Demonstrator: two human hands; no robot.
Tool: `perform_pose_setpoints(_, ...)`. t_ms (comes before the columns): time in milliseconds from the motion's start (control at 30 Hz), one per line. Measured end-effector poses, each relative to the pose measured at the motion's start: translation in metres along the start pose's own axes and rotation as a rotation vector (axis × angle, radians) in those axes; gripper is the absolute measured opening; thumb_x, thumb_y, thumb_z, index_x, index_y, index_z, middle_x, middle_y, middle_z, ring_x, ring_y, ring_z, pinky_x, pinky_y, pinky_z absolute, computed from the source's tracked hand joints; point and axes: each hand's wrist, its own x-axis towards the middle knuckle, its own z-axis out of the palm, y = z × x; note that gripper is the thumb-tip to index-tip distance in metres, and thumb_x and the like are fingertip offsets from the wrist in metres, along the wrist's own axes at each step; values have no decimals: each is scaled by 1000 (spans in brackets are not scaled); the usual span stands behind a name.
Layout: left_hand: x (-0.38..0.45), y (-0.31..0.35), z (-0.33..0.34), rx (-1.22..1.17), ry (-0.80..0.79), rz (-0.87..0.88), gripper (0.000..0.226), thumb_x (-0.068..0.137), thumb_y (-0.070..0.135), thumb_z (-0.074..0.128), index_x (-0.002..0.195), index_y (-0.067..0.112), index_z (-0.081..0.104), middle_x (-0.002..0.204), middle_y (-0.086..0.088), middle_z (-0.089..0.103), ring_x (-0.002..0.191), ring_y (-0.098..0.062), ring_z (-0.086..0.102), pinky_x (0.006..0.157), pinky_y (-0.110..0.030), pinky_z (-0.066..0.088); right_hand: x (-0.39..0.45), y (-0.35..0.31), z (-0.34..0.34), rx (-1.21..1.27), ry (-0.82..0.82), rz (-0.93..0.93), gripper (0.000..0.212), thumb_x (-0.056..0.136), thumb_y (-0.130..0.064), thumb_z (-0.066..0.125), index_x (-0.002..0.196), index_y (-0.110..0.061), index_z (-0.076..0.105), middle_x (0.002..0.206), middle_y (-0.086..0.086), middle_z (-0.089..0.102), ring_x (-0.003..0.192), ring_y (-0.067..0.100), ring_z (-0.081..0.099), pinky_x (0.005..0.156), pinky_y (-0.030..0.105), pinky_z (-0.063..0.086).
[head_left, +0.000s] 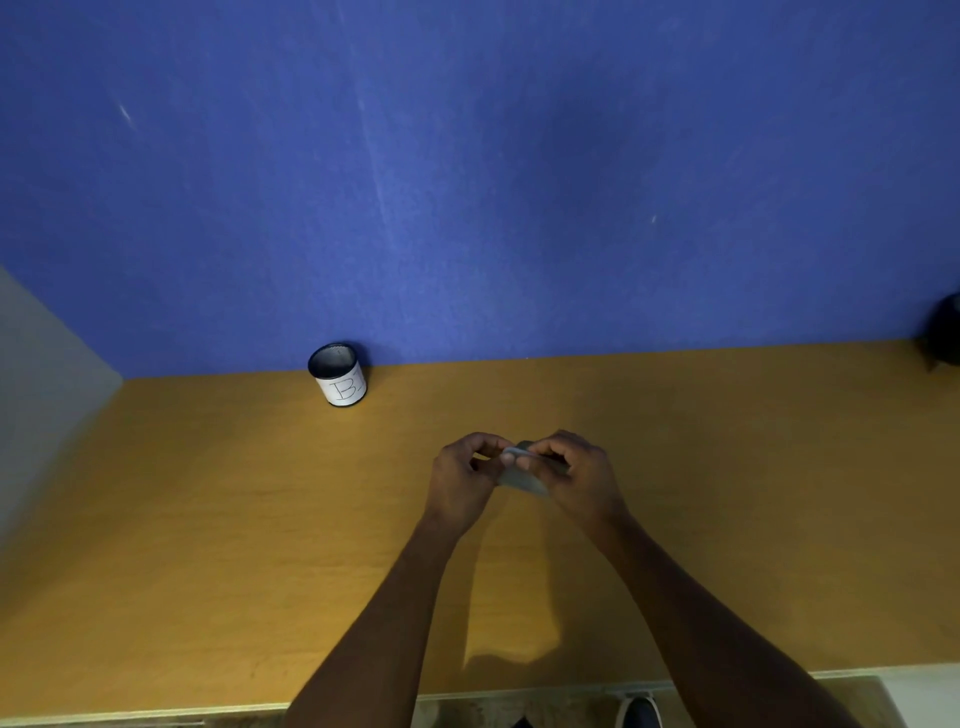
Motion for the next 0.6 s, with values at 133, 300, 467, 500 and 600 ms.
perform_pose_setpoints(133,0,-1,1,-70,-6,-37,4,91,22,73,90,21,76,83,5,73,72,-13,70,64,-41,64,-1,-4,-1,54,-37,-23,9,88,-28,75,89,-18,76,83,-11,69,80,2,67,68,14,48)
perform_pose_setpoints(300,-2,-1,4,-94,-2,-72,6,93,20,70,90,18,75,79,6,71,69,-11,67,59,-33,61,0,-8,-3,33,-57,-17,9,90,-21,74,85,-14,74,81,-3,70,76,7,65,65,31,51)
perform_pose_setpoints(467,-2,1,8,-28,20,-43,6,92,13,68,91,10,74,88,-4,73,84,-26,69,73,-53,58,5,-13,-3,19,-73,29,11,87,-17,76,79,-10,73,77,0,68,72,14,63,64,37,50)
perform_pose_setpoints(500,-2,1,8,-24,42,-41,7,92,13,68,91,10,74,88,-5,73,84,-26,70,73,-54,58,5,-13,-3,2,-65,19,11,87,-20,76,80,-11,74,77,-1,69,75,14,63,65,35,50)
perform_pose_setpoints(600,-1,-1,9,-80,121,-61,7,93,15,68,91,11,74,87,-4,72,83,-27,70,70,-54,62,2,-15,-4,-5,28,10,11,86,-27,78,87,-17,76,86,-5,69,88,10,62,71,23,48)
